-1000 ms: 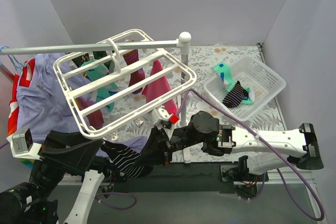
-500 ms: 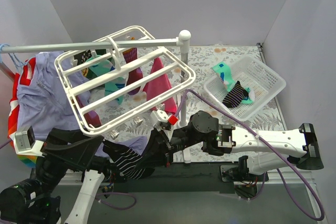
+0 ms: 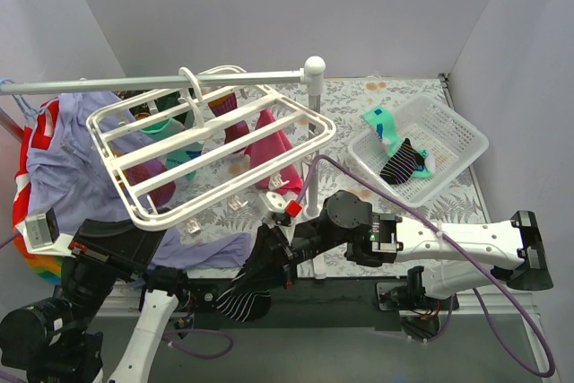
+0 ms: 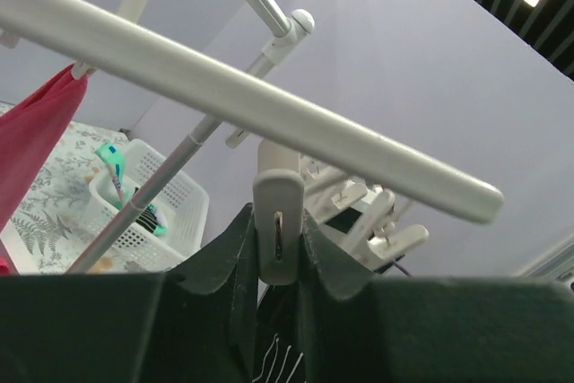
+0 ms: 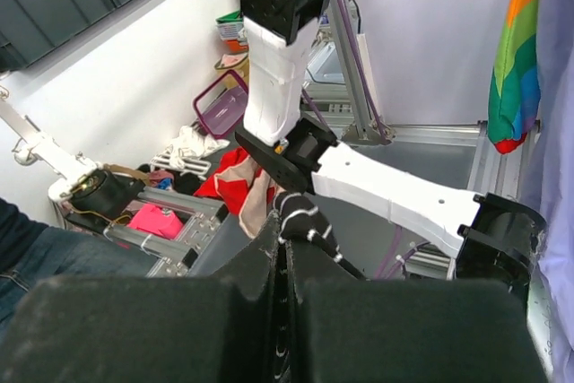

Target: Remove the socks clipped to the hanger

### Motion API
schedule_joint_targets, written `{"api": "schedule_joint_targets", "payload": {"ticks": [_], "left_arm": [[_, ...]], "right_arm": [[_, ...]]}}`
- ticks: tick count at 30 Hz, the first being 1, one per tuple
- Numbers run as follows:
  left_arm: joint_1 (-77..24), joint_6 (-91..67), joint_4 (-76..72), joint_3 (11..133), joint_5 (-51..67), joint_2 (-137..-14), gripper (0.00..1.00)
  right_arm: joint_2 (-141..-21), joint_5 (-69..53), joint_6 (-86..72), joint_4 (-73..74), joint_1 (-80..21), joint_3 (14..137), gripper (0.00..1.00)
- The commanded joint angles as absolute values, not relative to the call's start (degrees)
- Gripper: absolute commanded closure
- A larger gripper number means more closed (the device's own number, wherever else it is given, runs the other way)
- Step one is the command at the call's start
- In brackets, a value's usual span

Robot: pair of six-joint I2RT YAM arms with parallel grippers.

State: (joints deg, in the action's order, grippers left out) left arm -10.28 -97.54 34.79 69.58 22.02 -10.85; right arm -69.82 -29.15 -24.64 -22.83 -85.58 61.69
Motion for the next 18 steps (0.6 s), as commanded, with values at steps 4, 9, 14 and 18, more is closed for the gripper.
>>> {"api": "schedule_joint_targets", "payload": {"ticks": [4, 9, 14, 18], "left_arm": [[-10.19, -96.06, 42.1, 72.33, 19.43, -14.41, 1.0], [-10.11, -95.01, 44.38, 73.04, 19.86, -15.12, 1.0], [-10.2, -94.57, 44.83, 72.16, 20.74, -15.29, 1.0], [-10.19, -93.69, 44.91, 72.25, 21.27, -15.64, 1.0]], "right_arm": [[-64.09, -22.43, -21.63, -15.75, -85.34, 57.31, 0.99], [-56.18, -5.2, -21.79, -3.55, -79.22, 47.93, 0.99], [-47.13, -0.28, -23.91, 3.59, -65.94, 41.14, 0.99], [-45.26, 8.51, -20.92, 11.5, -50.6, 42.53, 0.99]]}}
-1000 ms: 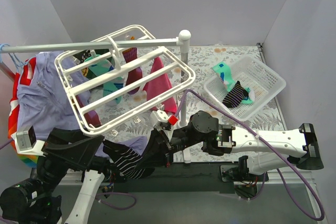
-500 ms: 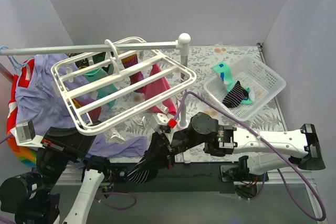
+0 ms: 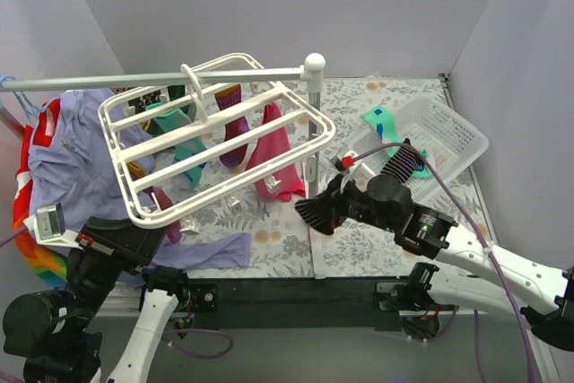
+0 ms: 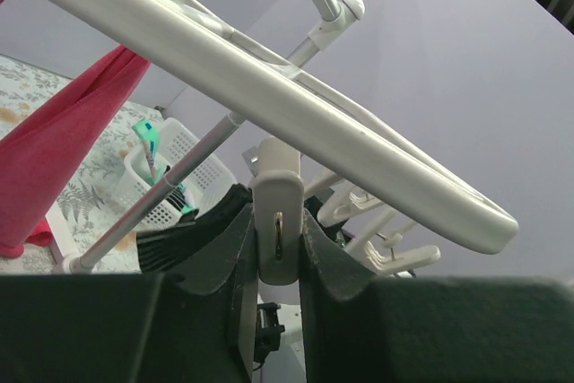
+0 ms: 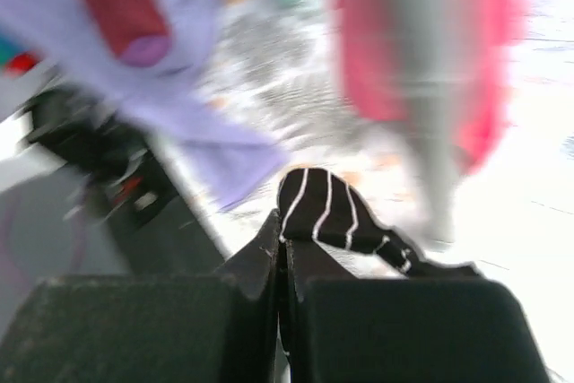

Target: Remove the socks clipped to the hanger

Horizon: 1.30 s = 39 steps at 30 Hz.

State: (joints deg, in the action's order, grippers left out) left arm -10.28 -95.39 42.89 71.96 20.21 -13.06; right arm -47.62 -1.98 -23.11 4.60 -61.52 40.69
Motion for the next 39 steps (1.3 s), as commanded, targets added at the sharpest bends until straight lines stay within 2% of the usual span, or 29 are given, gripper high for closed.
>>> {"api": "schedule_joint_targets", "payload": {"ticks": [1, 3, 6, 9, 13, 14, 15, 19, 21, 25, 29, 30, 34, 39], "left_arm": [[-10.11, -93.6, 45.0, 72.16, 21.44, -15.64, 1.0], [-10.11, -93.52, 45.0, 72.16, 21.8, -15.82, 1.0], [-10.02, -93.34, 44.91, 72.07, 22.32, -15.82, 1.0], [-10.11, -93.16, 44.56, 71.72, 23.2, -15.91, 1.0], [-10.02, -92.81, 44.3, 71.98, 23.91, -16.17, 1.0], [-10.02, -92.81, 44.21, 72.24, 24.17, -16.35, 1.0], [-10.02, -92.73, 44.21, 72.33, 24.34, -16.35, 1.0], [-9.93, -91.32, 42.9, 72.69, 26.71, -16.87, 1.0], [-10.02, -90.36, 42.63, 72.77, 27.85, -17.05, 1.0], [-10.02, -88.33, 42.71, 73.74, 28.83, -17.93, 1.0], [-9.84, -86.93, 43.07, 74.97, 29.44, -18.72, 1.0], [-9.84, -86.84, 43.07, 75.06, 29.44, -18.89, 1.0], [-9.93, -86.66, 43.15, 75.41, 29.71, -18.98, 1.0], [-9.84, -86.83, 43.5, 75.5, 29.88, -19.25, 1.0]], "right_arm": [[-46.22, 8.79, -20.22, 12.73, -47.06, 44.02, 0.99], [-47.72, 5.99, -17.85, 14.41, -35.06, 45.61, 0.99], [-52.63, 4.92, -16.0, 14.42, -22.21, 50.08, 0.99], [-59.22, 5.45, -15.56, 14.33, -13.92, 55.01, 0.99], [-69.84, 7.65, -15.29, 14.85, -9.23, 59.76, 0.96], [-71.26, 7.12, -15.29, 15.29, -8.97, 60.37, 0.91], [-72.5, 7.03, -15.12, 16.16, -8.88, 61.16, 0.76], [-74.71, 4.49, -13.28, 16.52, -8.79, 59.25, 0.41], [-74.27, 4.31, -12.83, 16.87, -8.96, 58.28, 0.27], [-69.46, 5.71, -11.6, 18.37, -10.63, 55.47, 0.19], [-62.16, 9.48, -10.55, 22.4, -16.06, 52.05, 0.19], [-60.31, 10.28, -10.98, 23.11, -20.43, 51.25, 0.19], [-48.82, 5.47, -16.6, 23.56, -31.35, 45.72, 0.19], [-38.78, 0.88, -23.19, 12.87, -47.08, 37.9, 0.18]]}}
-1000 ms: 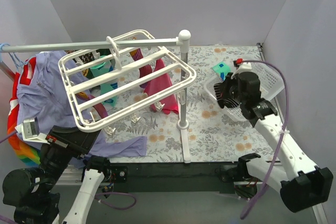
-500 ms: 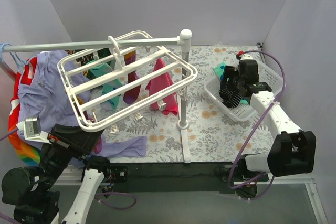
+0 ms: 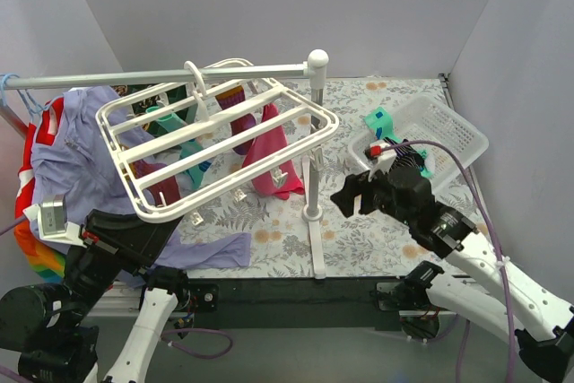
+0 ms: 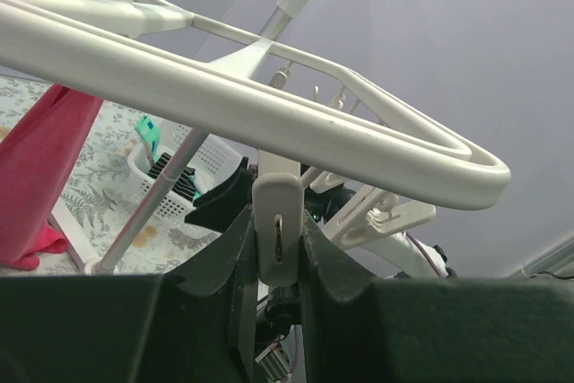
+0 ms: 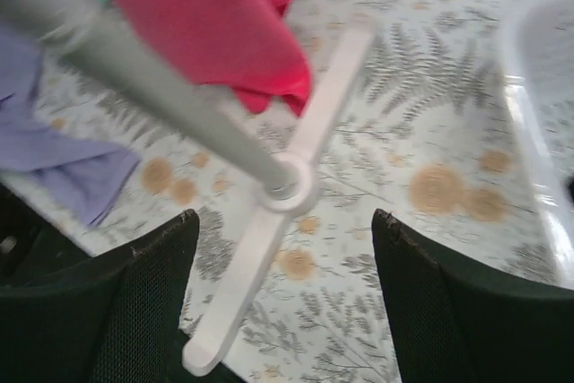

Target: Remove the socks clipped to the hanger

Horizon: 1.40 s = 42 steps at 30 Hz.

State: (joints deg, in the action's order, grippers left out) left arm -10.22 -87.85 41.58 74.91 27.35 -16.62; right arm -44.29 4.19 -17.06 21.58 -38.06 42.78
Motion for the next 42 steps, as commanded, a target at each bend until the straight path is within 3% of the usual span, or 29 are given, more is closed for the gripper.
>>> {"api": "schedule_joint_targets", "payload": {"ticks": [1, 5, 11, 18, 24, 42], "left_arm": [[-9.84, -87.01, 43.51, 75.5, 29.88, -19.25, 1.0], [-9.84, -87.63, 43.33, 75.76, 29.97, -19.42, 1.0], [-9.84, -88.15, 43.68, 76.11, 29.62, -19.42, 1.0], [-9.67, -88.86, 44.03, 76.55, 29.27, -19.95, 1.0], [-9.67, -89.56, 44.12, 77.17, 28.92, -20.13, 1.0], [-9.41, -93.25, 42.63, 75.76, 29.79, -19.69, 1.0]], "right_arm": [[-38.24, 1.57, -23.46, 10.22, -49.46, 37.01, 0.18], [-40.77, 5.71, -21.37, 0.54, -63.06, 34.54, 0.14], [-57.89, 6.34, -13.73, -19.74, -74.78, 38.92, 0.02], [-87.05, 0.44, -9.06, -25.05, -74.97, 60.97, 0.02], [-102.89, 2.02, -6.16, -25.75, -75.15, 77.84, 0.02], [-121.46, 0.44, -0.18, -31.46, -77.87, 102.74, 0.05]]}}
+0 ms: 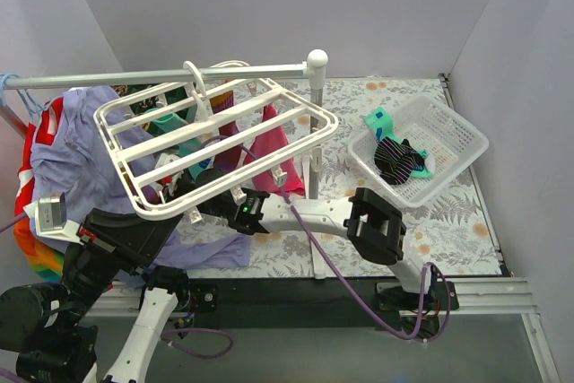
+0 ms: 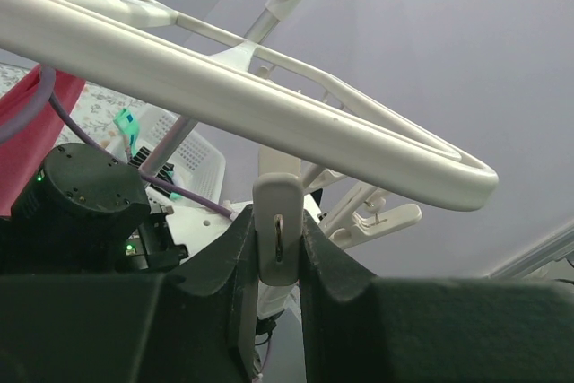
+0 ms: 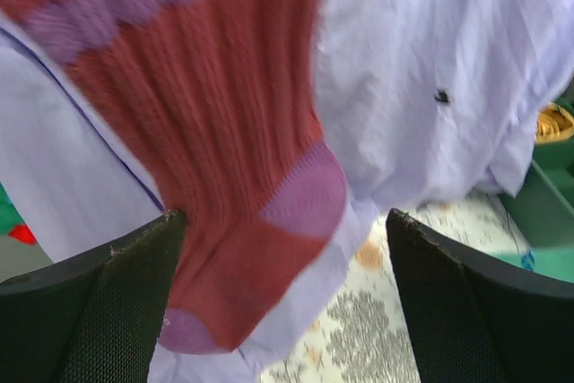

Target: Remove the socks clipped to the hanger

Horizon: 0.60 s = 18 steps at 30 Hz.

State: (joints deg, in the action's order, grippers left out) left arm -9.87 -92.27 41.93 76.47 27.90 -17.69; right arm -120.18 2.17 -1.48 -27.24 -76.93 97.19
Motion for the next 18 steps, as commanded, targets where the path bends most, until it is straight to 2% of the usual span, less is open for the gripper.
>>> {"api": "schedule_joint_targets", "payload": {"ticks": [1, 5, 7, 11, 13, 16, 17, 18], "left_arm": [[-9.49, -93.34, 42.63, 75.76, 29.79, -19.77, 1.0], [-9.41, -93.51, 42.71, 75.5, 29.8, -19.34, 1.0], [-9.4, -93.6, 42.71, 75.32, 29.71, -19.16, 1.0], [-9.41, -93.87, 42.71, 75.06, 29.97, -19.07, 1.0], [-9.32, -93.96, 42.54, 75.15, 30.15, -19.07, 1.0], [-9.4, -94.04, 42.54, 75.15, 30.24, -19.07, 1.0], [-9.4, -94.04, 42.54, 75.32, 30.23, -18.99, 1.0], [-9.32, -93.78, 42.71, 75.32, 30.32, -18.9, 1.0]], "right_arm": [[-121.73, -0.08, -0.18, -31.46, -78.13, 103.18, 0.06], [-121.73, -5.0, -0.18, -31.55, -78.75, 103.62, 0.22], [-121.55, -6.5, -0.18, -31.82, -78.92, 103.62, 0.23], [-122.17, -3.26, 1.48, -31.29, -79.01, 104.41, 0.11], [-122.78, -0.28, 1.49, -30.5, -79.01, 105.81, 0.11], [-123.22, -0.26, 1.41, -30.06, -79.01, 106.96, 0.35], [-123.22, -0.7, 1.23, -30.06, -79.1, 107.31, 0.52], [-123.14, -1.31, 0.62, -29.97, -79.1, 107.4, 0.6]]}}
